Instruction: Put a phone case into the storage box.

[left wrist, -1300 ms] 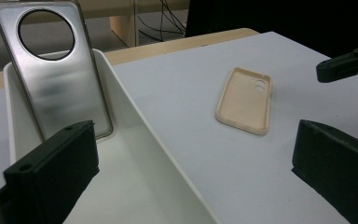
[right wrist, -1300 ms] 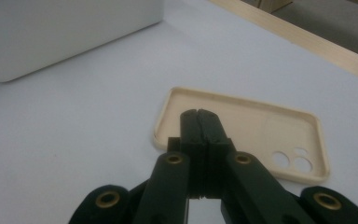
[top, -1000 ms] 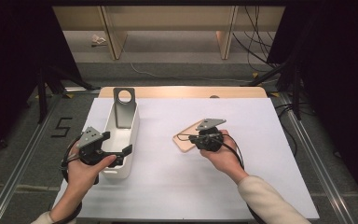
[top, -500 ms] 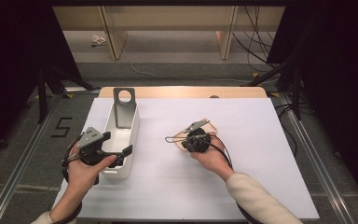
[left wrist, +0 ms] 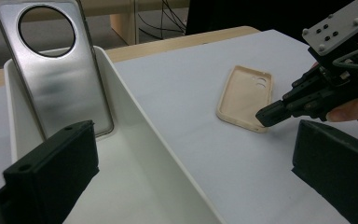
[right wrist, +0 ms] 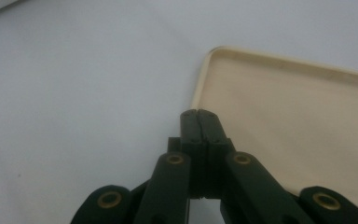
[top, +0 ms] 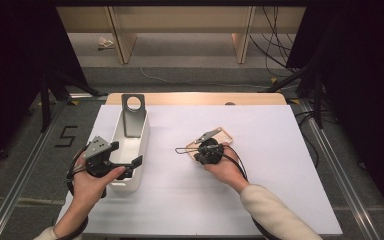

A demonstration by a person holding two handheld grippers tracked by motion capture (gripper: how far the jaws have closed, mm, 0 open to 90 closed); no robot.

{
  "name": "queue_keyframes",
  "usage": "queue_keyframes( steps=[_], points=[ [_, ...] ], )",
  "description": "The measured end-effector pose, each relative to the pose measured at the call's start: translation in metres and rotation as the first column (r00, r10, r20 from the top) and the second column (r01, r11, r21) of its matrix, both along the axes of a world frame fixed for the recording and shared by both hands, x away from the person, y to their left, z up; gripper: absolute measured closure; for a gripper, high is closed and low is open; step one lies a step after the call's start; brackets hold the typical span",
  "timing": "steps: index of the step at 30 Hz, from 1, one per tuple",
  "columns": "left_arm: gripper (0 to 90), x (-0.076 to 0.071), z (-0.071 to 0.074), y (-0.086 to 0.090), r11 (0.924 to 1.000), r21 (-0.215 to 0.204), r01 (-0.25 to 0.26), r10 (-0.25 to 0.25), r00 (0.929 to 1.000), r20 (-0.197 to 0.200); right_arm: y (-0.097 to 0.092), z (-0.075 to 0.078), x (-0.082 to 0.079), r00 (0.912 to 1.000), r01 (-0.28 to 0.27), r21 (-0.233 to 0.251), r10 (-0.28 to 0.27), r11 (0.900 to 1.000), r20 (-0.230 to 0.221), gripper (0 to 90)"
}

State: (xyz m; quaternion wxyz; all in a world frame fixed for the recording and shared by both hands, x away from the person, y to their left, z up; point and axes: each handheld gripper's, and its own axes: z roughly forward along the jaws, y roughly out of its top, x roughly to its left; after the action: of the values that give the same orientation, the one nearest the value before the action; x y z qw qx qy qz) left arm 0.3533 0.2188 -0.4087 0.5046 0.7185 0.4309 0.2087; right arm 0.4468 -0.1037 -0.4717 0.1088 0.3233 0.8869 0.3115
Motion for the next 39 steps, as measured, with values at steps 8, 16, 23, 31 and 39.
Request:
queue_keyframes(
  steps=[8, 16, 23, 31, 39],
  points=[
    [0.0, 0.000, -0.001, -0.001, 1.0000, 0.003, 0.006, -0.006, 1.0000, -0.002, -0.003, 0.001, 0.002, 0.9997, 0.001, -0.026, -0.002, 0.9997, -0.026, 90.0],
    [0.0, 0.000, -0.002, -0.002, 0.9999, 0.006, 0.008, -0.008, 1.0000, -0.006, -0.008, 0.003, -0.001, 0.9984, -0.008, -0.064, 0.004, 0.9979, -0.057, 90.0],
    [0.0, -0.001, -0.002, -0.003, 0.9999, 0.007, 0.011, -0.011, 0.9999, -0.006, -0.017, 0.006, -0.006, 0.9974, -0.030, -0.109, 0.023, 0.9936, -0.068, 90.0],
    [0.0, -0.001, -0.002, -0.002, 0.9999, 0.010, 0.011, -0.011, 0.9999, -0.003, -0.026, 0.008, -0.010, 0.9950, -0.049, -0.130, 0.037, 0.9904, -0.093, 90.0],
    [0.0, -0.001, -0.002, -0.003, 0.9998, 0.012, 0.015, -0.015, 0.9999, 0.000, -0.039, 0.011, -0.014, 0.9929, -0.068, -0.151, 0.052, 0.9862, -0.107, 90.0]
  ],
)
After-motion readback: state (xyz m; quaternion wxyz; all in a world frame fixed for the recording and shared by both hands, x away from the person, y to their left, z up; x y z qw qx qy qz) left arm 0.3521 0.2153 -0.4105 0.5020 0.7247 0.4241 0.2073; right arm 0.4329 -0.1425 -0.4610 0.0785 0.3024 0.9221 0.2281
